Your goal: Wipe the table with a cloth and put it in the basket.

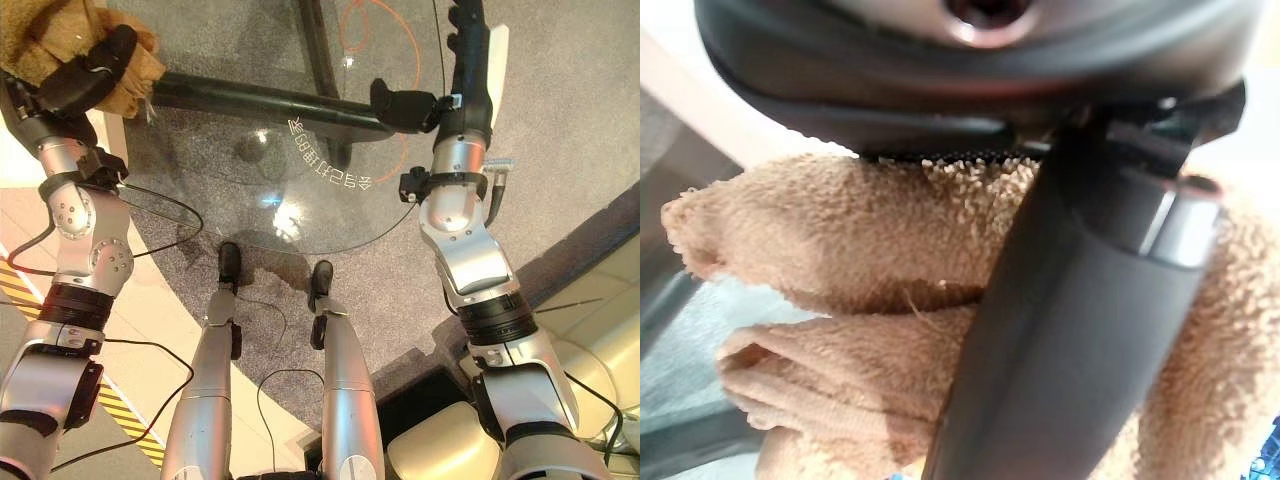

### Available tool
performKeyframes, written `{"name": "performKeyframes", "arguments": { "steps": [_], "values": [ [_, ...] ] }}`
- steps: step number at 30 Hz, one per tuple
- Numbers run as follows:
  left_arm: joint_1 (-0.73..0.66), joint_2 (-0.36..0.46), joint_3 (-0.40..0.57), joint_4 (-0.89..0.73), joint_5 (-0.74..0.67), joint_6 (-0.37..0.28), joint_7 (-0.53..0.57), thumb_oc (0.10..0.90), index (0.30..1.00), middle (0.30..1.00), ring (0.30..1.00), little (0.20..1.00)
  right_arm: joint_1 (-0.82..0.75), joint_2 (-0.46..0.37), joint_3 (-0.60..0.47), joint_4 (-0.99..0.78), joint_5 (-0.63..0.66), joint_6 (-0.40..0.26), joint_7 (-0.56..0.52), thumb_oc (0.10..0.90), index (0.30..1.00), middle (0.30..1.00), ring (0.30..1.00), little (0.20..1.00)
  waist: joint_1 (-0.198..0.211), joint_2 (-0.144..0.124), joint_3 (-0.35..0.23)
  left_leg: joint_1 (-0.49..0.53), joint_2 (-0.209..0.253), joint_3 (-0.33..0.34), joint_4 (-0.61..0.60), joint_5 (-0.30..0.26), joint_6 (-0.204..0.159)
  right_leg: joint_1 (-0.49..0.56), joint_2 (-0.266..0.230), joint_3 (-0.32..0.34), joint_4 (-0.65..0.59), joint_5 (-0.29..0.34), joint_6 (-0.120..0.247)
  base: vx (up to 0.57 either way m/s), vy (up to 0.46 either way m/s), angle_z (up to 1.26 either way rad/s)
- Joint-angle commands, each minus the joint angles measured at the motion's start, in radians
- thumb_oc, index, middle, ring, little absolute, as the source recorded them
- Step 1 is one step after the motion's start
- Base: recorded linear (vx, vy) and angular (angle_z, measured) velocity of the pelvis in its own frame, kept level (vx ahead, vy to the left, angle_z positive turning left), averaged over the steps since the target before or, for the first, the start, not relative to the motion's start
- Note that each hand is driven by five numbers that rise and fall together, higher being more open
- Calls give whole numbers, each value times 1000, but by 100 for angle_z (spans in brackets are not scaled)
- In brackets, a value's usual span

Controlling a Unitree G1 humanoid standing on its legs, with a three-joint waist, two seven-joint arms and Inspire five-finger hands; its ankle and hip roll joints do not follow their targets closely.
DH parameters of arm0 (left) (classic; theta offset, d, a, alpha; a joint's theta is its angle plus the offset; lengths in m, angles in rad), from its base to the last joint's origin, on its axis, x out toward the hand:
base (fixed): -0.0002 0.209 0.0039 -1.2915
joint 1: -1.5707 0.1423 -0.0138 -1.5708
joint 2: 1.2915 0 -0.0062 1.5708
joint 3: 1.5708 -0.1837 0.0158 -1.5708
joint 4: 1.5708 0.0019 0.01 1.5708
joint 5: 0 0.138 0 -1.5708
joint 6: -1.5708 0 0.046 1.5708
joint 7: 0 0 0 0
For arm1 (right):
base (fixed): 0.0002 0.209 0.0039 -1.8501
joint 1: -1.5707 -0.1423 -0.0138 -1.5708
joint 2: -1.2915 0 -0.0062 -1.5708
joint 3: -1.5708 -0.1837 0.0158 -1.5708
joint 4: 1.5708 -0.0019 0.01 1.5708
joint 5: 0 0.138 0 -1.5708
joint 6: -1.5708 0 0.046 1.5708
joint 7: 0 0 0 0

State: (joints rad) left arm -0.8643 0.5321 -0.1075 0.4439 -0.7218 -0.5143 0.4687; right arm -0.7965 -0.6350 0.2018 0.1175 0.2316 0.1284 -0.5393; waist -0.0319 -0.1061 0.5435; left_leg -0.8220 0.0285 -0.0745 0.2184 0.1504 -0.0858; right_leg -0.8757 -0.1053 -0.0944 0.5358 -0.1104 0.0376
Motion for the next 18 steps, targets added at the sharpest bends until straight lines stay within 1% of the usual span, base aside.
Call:
{"name": "performKeyframes", "arguments": {
  "steps": [1, 3, 5, 6, 8, 9, 10, 12, 13, 15, 18],
  "values": [
    [-79, 37, 62, -172, 111, -190, -19, 100, 300, 300, 300, 200, -27, -95, -105, -52, 19, -112, -86, 800, 900, 900, 900, 900, -6, 54, -24, 75, -59, 80, 92, -135, 56, 114, 95, 4, -164, 79, 4, 0, 0, 0],
    [-75, 44, 67, -168, 108, -198, -25, 100, 300, 300, 300, 200, -12, -100, -119, -25, 24, -124, -87, 800, 900, 900, 900, 900, -7, 56, -24, 71, -59, 80, 91, -127, 56, 110, 95, 5, -167, 86, 4, 0, 0, 0],
    [-67, 50, 71, -165, 103, -207, -25, 100, 300, 300, 300, 200, 5, -108, -129, 0, 44, -132, -92, 800, 900, 900, 900, 900, -7, 57, -24, 78, -58, 81, 93, -136, 55, 118, 95, 5, -164, 78, 5, 0, 0, 0],
    [-68, 51, 72, -165, 103, -208, -25, 100, 300, 300, 300, 200, 5, -109, -130, 3, 44, -134, -93, 800, 900, 900, 900, 900, -7, 57, -24, 73, -58, 82, 91, -128, 55, 113, 94, 5, -167, 85, 5, 0, 0, 0],
    [-56, 58, 81, -160, 100, -218, -20, 100, 300, 300, 300, 200, 27, -118, -143, 40, 57, -149, -106, 800, 900, 900, 900, 900, -7, 59, -24, 82, -56, 81, 93, -140, 54, 121, 94, 6, -164, 75, 6, 0, 0, 0],
    [-50, 64, 85, -159, 105, -223, -9, 100, 300, 300, 300, 200, 41, -122, -152, 67, 47, -162, -130, 800, 900, 900, 900, 900, -7, 61, -24, 83, -56, 80, 92, -141, 54, 122, 95, 7, -165, 75, 7, -19, 6, -3],
    [-50, 65, 85, -159, 108, -224, -7, 100, 300, 300, 300, 200, 41, -123, -154, 71, 47, -165, -132, 800, 900, 900, 900, 900, -8, 61, -24, 78, -56, 81, 91, -132, 54, 117, 94, 7, -167, 83, 6, -23, 9, -4],
    [-43, 71, 91, -150, 120, -229, 9, 100, 300, 300, 300, 200, 64, -127, -164, 117, 41, -179, -152, 800, 900, 900, 900, 900, -9, 62, -24, 85, -55, 81, 92, -142, 53, 123, 96, 9, -165, 74, 8, -3, 10, -4],
    [-37, 77, 97, -145, 127, -231, 16, 100, 300, 300, 300, 200, 77, -129, -171, 139, 42, -185, -155, 800, 900, 900, 900, 900, -8, 64, -24, 80, -55, 82, 92, -135, 54, 118, 95, 8, -166, 81, 7, 0, 0, 0],
    [-27, 87, 102, -136, 143, -231, 38, 100, 300, 300, 300, 200, 95, -133, -173, 180, 53, -185, -152, 800, 900, 900, 900, 900, -7, 66, -24, 85, -55, 81, 96, -146, 53, 123, 96, 9, -161, 70, 9, 0, 0, 0],
    [-20, 105, 114, -111, 151, -242, 71, 100, 300, 300, 300, 200, 115, -135, -169, 249, 83, -196, -139, 800, 900, 900, 900, 900, -4, 69, -24, 77, -54, 82, 97, -139, 53, 117, 94, 6, -164, 76, 7, 0, 0, 0]
  ]
}}
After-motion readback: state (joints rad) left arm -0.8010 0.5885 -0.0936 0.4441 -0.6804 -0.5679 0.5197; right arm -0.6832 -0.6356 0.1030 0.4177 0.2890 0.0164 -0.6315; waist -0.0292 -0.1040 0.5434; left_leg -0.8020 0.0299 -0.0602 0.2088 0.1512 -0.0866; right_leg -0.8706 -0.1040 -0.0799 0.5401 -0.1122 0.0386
